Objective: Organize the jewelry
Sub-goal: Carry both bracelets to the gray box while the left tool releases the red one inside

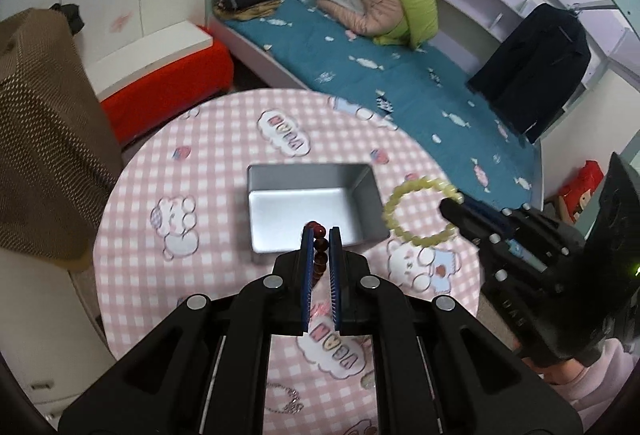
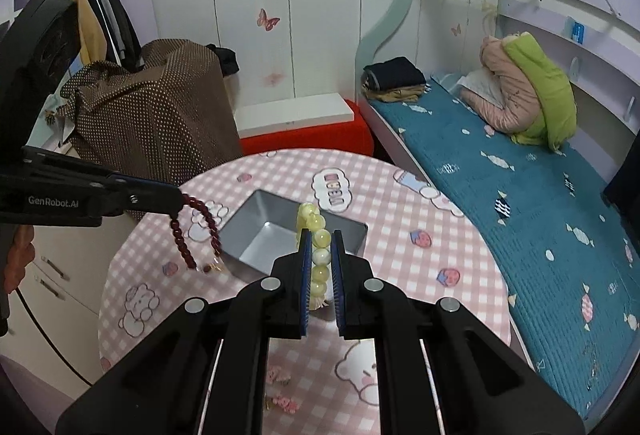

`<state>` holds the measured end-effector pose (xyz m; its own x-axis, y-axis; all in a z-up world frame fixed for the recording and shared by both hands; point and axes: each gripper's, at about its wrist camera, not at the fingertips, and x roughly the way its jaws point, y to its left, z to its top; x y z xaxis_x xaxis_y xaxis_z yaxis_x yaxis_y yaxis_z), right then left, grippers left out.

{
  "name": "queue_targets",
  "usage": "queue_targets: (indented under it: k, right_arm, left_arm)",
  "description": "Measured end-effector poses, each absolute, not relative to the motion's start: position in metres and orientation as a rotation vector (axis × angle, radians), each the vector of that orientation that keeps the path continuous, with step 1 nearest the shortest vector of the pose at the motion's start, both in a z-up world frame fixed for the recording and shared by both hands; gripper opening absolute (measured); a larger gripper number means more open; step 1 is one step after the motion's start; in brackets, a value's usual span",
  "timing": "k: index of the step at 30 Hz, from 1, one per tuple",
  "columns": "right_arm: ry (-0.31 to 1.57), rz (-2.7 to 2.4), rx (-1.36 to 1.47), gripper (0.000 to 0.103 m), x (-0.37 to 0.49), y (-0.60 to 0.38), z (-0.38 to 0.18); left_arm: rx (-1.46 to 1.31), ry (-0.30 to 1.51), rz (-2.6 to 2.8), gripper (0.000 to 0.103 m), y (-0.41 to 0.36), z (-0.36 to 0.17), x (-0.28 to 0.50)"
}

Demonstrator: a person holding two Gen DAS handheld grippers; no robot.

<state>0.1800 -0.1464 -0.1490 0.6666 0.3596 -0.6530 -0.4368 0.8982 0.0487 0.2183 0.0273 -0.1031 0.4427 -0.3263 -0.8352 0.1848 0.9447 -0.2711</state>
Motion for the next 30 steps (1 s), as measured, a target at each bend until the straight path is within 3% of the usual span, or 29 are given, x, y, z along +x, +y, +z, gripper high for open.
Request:
queue_targets:
  k: [10, 30]
  right_arm:
    - [0.717, 0.480, -0.120, 0.008, 0.199, -0.137, -0.154]
    - [0.854, 0.472, -0.112, 0.008, 0.226, -0.129, -0.196]
  left_arm:
    - [-0.159, 1.081, -0.336, 0.007, 0.014, -0.126, 0.255]
    - [-0.182, 1.280, -0.273, 0.008, 0.017, -0.216, 0.294]
